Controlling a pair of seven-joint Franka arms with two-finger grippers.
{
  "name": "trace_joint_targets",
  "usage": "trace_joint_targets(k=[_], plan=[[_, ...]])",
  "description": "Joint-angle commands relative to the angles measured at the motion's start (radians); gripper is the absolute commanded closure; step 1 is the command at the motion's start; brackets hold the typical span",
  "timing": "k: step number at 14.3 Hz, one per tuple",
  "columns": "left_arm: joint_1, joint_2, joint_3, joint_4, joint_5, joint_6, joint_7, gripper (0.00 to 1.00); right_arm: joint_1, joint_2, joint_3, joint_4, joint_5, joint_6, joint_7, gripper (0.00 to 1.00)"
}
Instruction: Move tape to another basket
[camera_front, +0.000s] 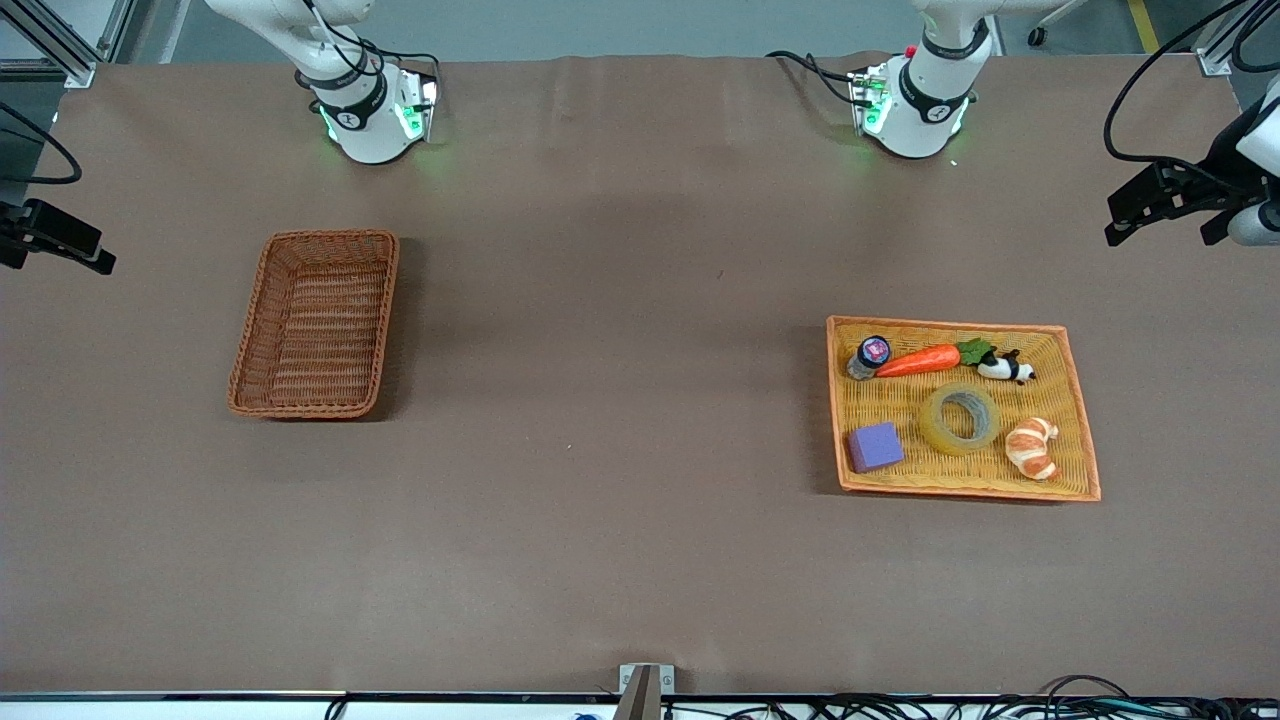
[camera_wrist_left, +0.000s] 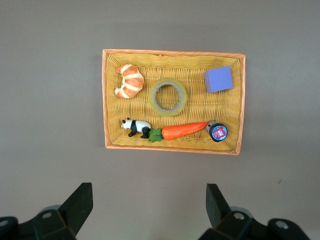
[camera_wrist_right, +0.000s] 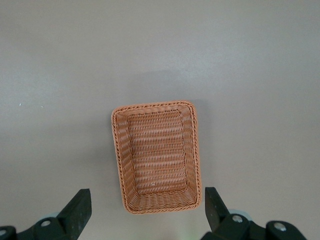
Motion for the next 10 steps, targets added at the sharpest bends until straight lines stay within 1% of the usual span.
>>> trace_joint_targets(k=[1, 4, 6, 7, 8, 10], plan=[[0.001, 0.013, -0.002, 0.031, -0.012, -0.027, 0.017, 0.0, 0.0, -0.019, 0.003, -0.028, -0.001, 0.011, -0.008, 0.0], [0.005, 0.055, 0.001, 0.074, -0.008, -0.027, 0.02, 0.0, 0.0, -0.019, 0.003, -0.028, -0.001, 0.011, -0.008, 0.0], [0.014, 0.112, 0.003, 0.067, -0.012, -0.016, 0.025, 0.0, 0.0, -0.018, 0.003, -0.029, -0.001, 0.015, -0.008, 0.0], [0.014, 0.146, 0.006, 0.059, -0.006, 0.014, 0.025, 0.0, 0.0, -0.018, 0.004, -0.029, -0.001, 0.017, -0.008, 0.0], [0.014, 0.169, 0.006, 0.027, -0.005, 0.071, 0.023, 0.0, 0.0, -0.018, 0.004, -0.029, 0.001, 0.017, -0.008, 0.0], [0.014, 0.169, 0.009, -0.095, -0.005, 0.215, 0.005, 0.0, 0.0, -0.018, 0.004, -0.029, 0.001, 0.014, -0.008, 0.0]])
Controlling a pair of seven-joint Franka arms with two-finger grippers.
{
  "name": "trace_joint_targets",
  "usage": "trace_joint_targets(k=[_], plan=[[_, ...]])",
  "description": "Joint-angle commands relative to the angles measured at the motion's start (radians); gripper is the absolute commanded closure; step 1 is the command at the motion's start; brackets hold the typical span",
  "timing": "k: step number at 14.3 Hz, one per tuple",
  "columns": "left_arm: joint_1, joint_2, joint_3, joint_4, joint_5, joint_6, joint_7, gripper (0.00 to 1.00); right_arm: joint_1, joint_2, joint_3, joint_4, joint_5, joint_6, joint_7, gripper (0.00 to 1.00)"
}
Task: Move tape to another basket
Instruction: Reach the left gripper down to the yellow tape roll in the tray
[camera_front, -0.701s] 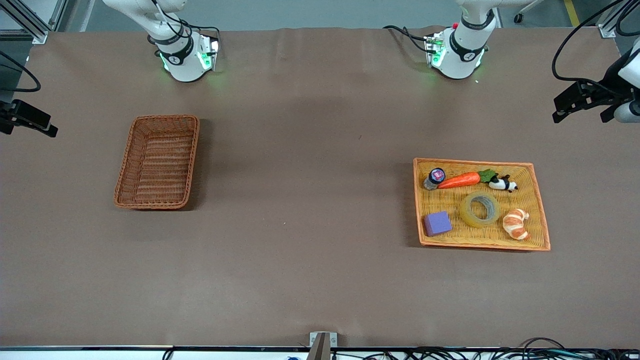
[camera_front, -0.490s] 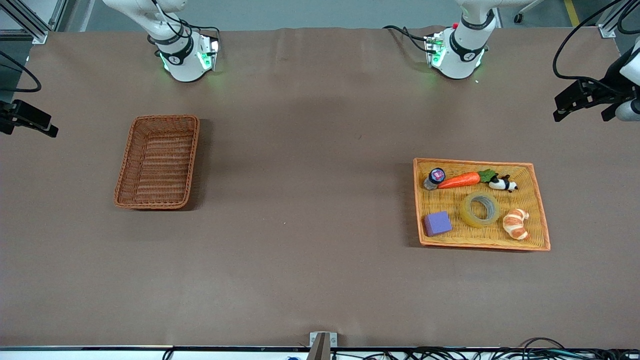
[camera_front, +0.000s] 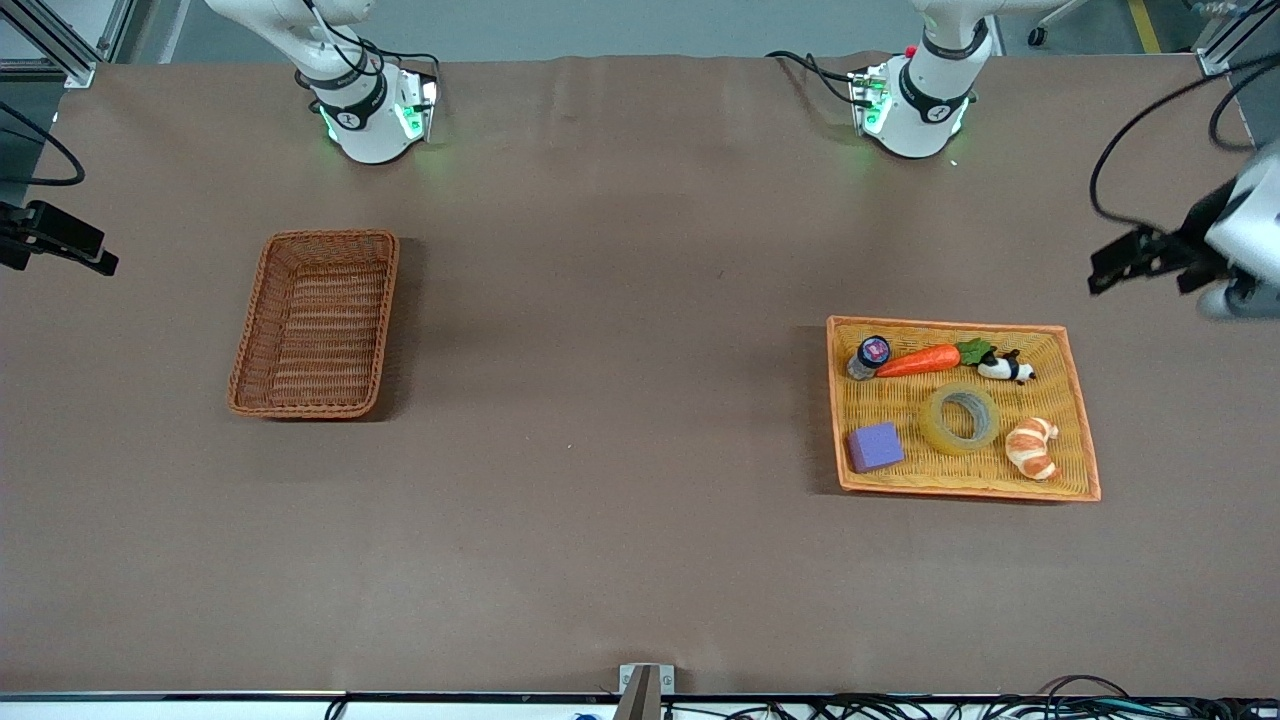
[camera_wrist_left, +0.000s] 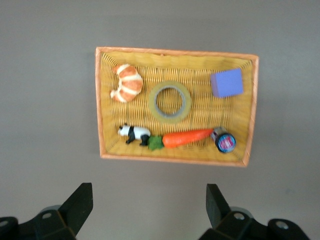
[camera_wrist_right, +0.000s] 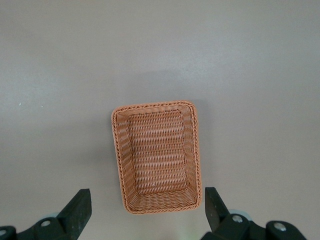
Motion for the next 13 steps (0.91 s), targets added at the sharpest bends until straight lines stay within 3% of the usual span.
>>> trace_joint_targets(k=[1, 3, 6, 10, 12, 13], plan=[[0.004, 0.013, 0.003, -0.16, -0.005, 0.204, 0.004, 0.0, -0.001, -0.018, 0.003, -0.025, 0.001, 0.009, -0.008, 0.0], [0.03, 0.033, 0.002, -0.289, -0.003, 0.389, 0.004, 0.0, -0.001, -0.019, 0.003, -0.025, 0.001, 0.009, -0.008, 0.0], [0.031, 0.118, 0.003, -0.375, -0.002, 0.579, 0.006, 0.0, -0.001, -0.019, 0.003, -0.025, 0.001, 0.011, -0.008, 0.0], [0.047, 0.275, 0.003, -0.391, 0.001, 0.742, 0.009, 0.0, 0.001, -0.019, 0.005, -0.018, 0.001, 0.008, -0.004, 0.0], [0.047, 0.321, 0.003, -0.38, 0.0, 0.773, 0.004, 0.13, 0.001, -0.019, 0.005, -0.018, 0.002, 0.006, -0.004, 0.0], [0.05, 0.344, 0.003, -0.377, 0.0, 0.781, 0.004, 0.14, 0.001, -0.019, 0.005, -0.018, 0.004, 0.006, -0.004, 0.0]])
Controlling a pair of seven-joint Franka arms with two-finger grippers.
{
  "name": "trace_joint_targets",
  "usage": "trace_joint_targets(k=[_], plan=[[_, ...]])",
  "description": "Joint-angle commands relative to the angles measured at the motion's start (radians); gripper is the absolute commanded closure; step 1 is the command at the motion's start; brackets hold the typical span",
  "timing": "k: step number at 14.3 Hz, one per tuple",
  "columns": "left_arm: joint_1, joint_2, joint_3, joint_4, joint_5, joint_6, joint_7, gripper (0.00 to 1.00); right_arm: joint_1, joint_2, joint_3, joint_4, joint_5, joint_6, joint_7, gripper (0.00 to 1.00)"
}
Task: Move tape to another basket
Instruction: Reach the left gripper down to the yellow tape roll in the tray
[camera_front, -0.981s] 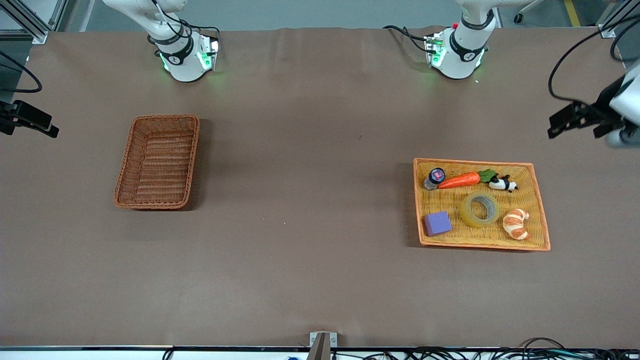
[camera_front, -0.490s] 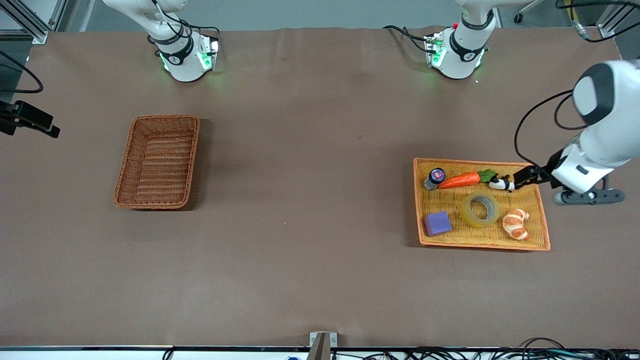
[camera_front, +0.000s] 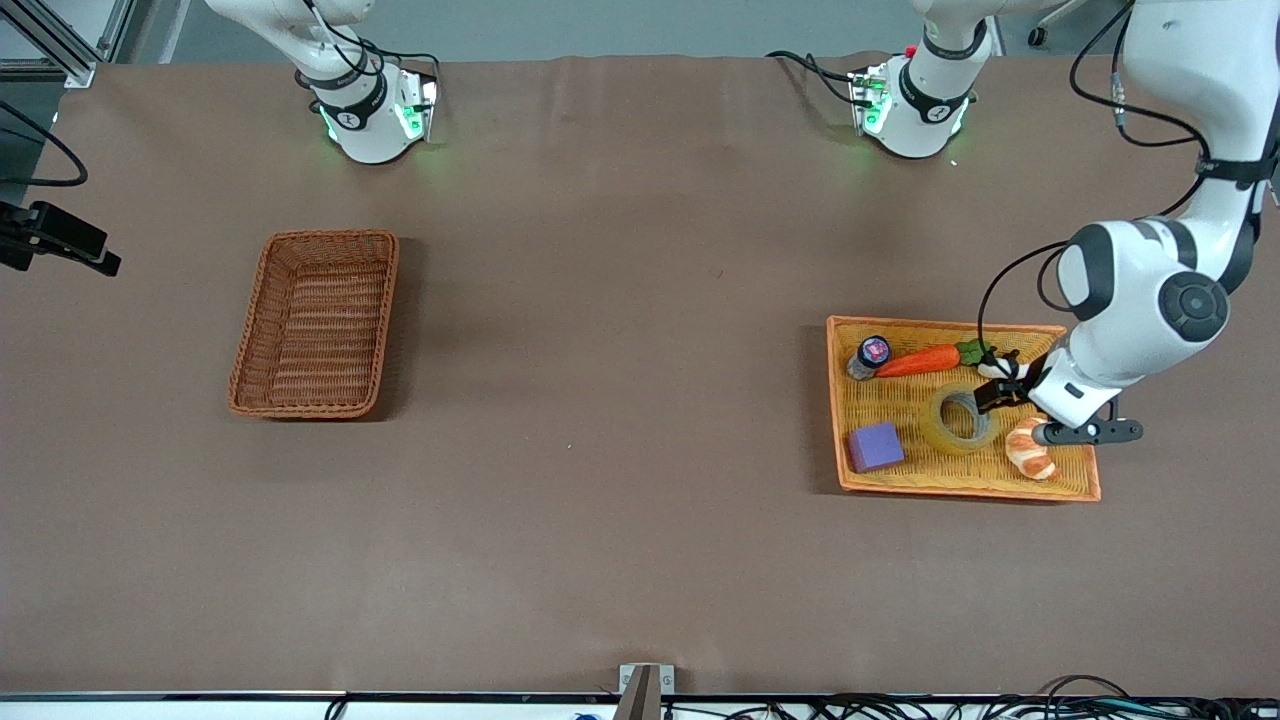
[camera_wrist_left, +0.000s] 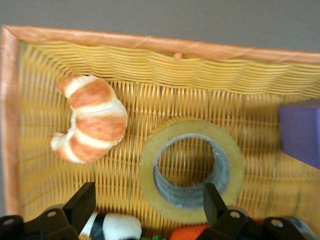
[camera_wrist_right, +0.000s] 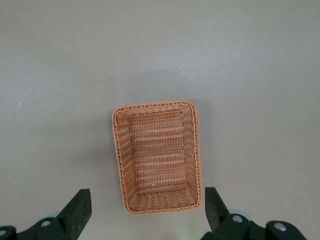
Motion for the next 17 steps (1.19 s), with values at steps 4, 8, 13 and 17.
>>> trace_joint_targets(k=[4, 8, 13, 17], plan=[[0.011, 0.075, -0.003, 0.016, 0.001, 0.05, 0.006, 0.17, -0.001, -0.019, 0.002, -0.019, 0.004, 0.006, -0.006, 0.0], [0.01, 0.095, -0.004, 0.017, 0.001, 0.065, 0.005, 0.72, -0.002, -0.019, 0.002, -0.019, 0.004, 0.004, -0.008, 0.0], [0.004, 0.014, -0.009, 0.019, 0.0, 0.047, 0.008, 1.0, -0.002, -0.019, 0.002, -0.019, 0.004, 0.004, -0.008, 0.0], [-0.027, -0.096, -0.064, 0.1, 0.0, -0.176, -0.095, 1.0, -0.004, -0.019, 0.002, -0.021, 0.004, 0.004, -0.009, 0.0]])
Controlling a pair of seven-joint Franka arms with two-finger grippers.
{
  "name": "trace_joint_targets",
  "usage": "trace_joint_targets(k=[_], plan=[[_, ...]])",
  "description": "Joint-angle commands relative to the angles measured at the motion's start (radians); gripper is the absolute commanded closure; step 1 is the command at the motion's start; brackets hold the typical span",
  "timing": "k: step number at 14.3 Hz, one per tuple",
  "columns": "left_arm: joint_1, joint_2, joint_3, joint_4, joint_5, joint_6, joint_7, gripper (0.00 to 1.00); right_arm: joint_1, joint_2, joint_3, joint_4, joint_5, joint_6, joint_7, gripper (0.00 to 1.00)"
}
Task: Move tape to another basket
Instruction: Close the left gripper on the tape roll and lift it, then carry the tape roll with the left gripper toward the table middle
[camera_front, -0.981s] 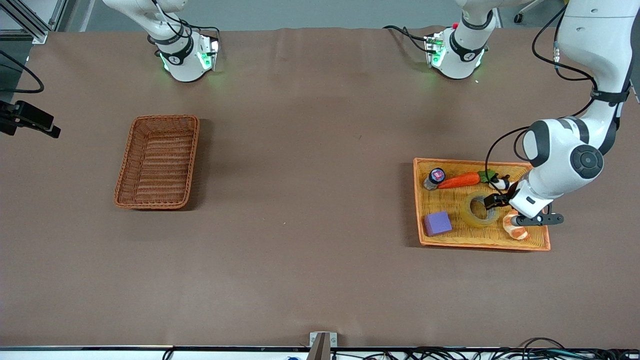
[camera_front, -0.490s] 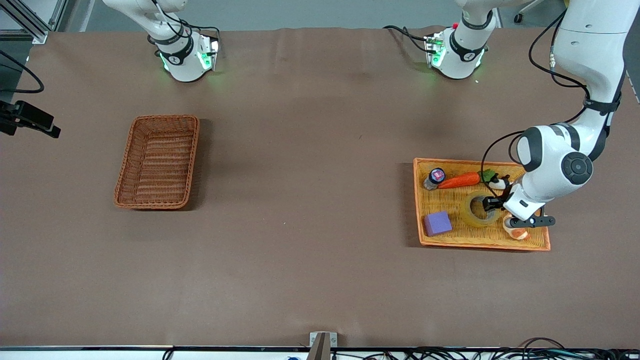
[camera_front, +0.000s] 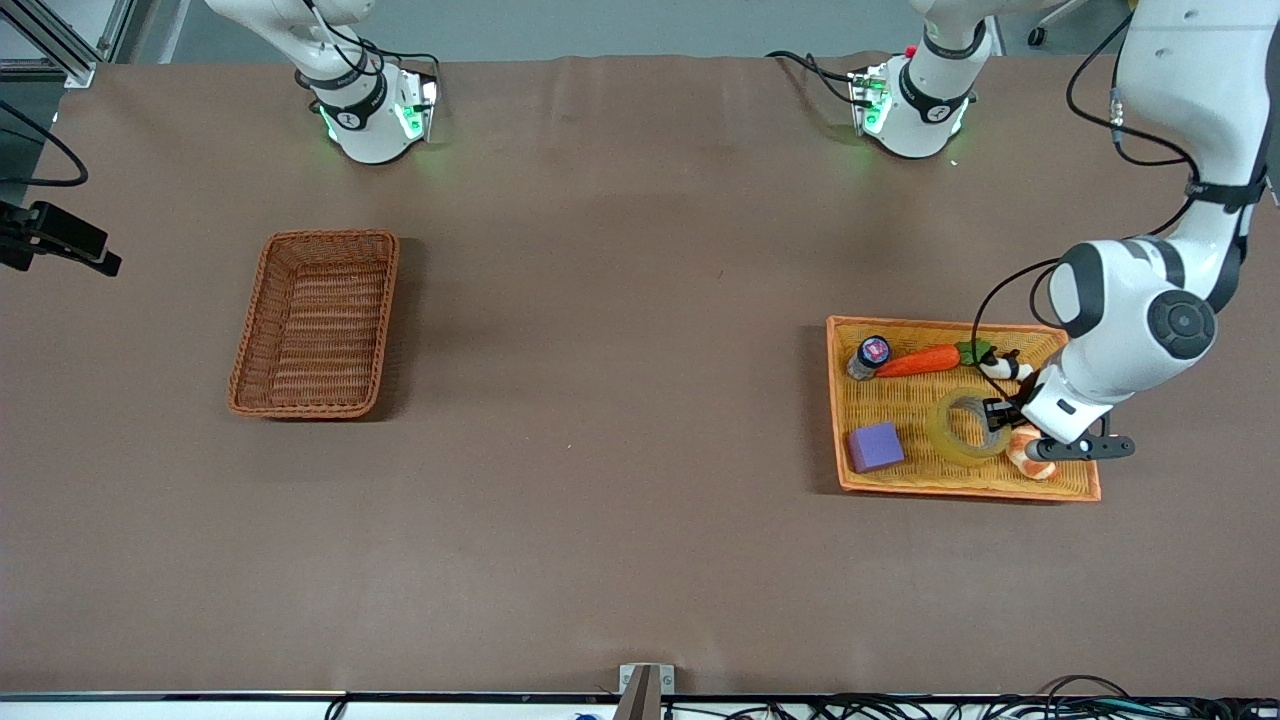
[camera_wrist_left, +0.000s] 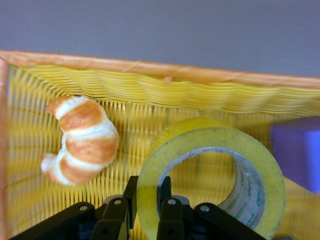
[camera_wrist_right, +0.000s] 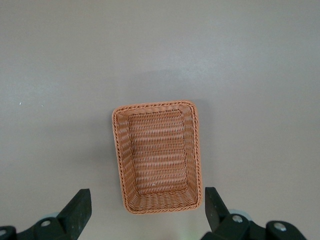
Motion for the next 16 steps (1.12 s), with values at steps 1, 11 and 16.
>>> trace_joint_targets(k=[1, 11, 16], plan=[[-0.02, -0.086, -0.081, 0.069, 0.0, -0.173, -0.128, 1.0, -0.004, -0.019, 0.002, -0.021, 0.004, 0.004, -0.009, 0.0], [-0.45, 0.196, -0.232, 0.432, 0.006, -0.258, -0.929, 1.0, -0.004, -0.018, 0.001, -0.021, 0.004, 0.003, -0.009, 0.0], [-0.661, 0.434, -0.209, 0.637, 0.069, -0.238, -1.17, 1.0, -0.004, -0.018, 0.001, -0.019, 0.002, 0.003, -0.011, 0.0]])
